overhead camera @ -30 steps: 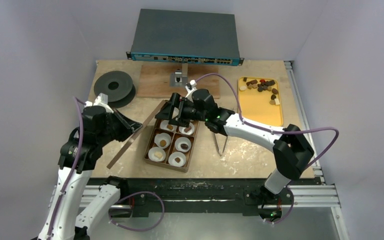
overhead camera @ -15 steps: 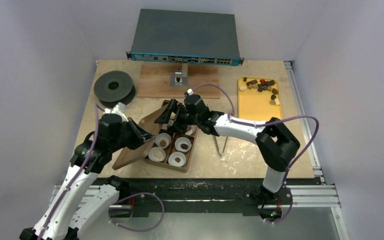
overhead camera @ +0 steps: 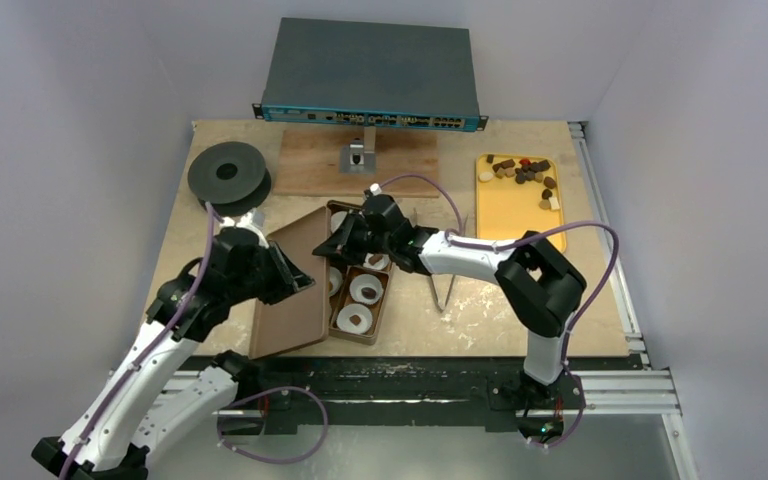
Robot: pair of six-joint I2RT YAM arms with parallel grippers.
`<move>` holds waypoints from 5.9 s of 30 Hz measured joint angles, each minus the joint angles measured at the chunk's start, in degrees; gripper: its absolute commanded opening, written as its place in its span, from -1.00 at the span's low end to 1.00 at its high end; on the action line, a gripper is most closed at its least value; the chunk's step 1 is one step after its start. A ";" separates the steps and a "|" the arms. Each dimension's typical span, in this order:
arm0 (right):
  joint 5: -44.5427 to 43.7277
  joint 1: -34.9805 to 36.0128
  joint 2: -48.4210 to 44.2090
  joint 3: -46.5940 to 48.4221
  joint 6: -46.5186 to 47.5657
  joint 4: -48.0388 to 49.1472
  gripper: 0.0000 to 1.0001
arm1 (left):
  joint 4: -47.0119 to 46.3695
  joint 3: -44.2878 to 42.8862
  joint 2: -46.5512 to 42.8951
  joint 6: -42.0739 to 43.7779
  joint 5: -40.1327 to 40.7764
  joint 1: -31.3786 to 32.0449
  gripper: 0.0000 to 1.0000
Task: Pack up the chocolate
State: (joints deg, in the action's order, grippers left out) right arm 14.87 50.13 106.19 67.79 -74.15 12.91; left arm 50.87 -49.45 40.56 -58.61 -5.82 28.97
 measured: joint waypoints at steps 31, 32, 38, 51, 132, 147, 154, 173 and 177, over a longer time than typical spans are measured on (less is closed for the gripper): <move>-17.97 4.09 -8.04 26.75 5.38 -28.37 -1.00 | 37.42 -51.84 39.89 4.31 53.75 40.87 0.13; -18.78 4.09 -8.39 26.80 5.44 -28.76 -1.00 | 37.27 -51.84 40.00 3.89 54.31 40.87 0.13; -20.79 4.09 -9.90 26.95 5.60 -31.50 -1.00 | 37.66 -53.24 40.00 2.40 57.24 42.93 0.13; -25.03 4.15 -8.61 39.28 5.64 -43.47 -1.00 | 38.64 -52.46 39.56 3.69 63.25 43.34 0.14; -3.82 -6.43 -39.39 -34.40 2.01 41.57 0.73 | -24.41 -17.49 2.01 -6.62 0.13 0.35 -1.00; -2.32 -6.62 -40.87 -40.28 -4.55 44.63 -0.86 | -32.04 0.81 -4.24 -9.75 -19.76 -12.79 -0.23; -1.77 -6.54 -40.65 -41.18 -2.91 44.06 -1.00 | -14.16 -2.38 -1.36 0.66 -13.90 -13.20 0.17; -8.00 -3.93 -16.87 -41.27 -14.36 49.70 -1.00 | 0.15 -11.10 13.81 16.52 7.32 -13.20 0.20; -8.48 -3.89 -11.78 -38.36 -14.86 52.54 -1.00 | -0.44 -11.21 16.87 17.90 8.94 -13.33 0.19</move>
State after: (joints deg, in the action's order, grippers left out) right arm 6.39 46.24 94.41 29.43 -89.01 65.45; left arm 50.43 -60.66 57.43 -40.71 3.11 15.64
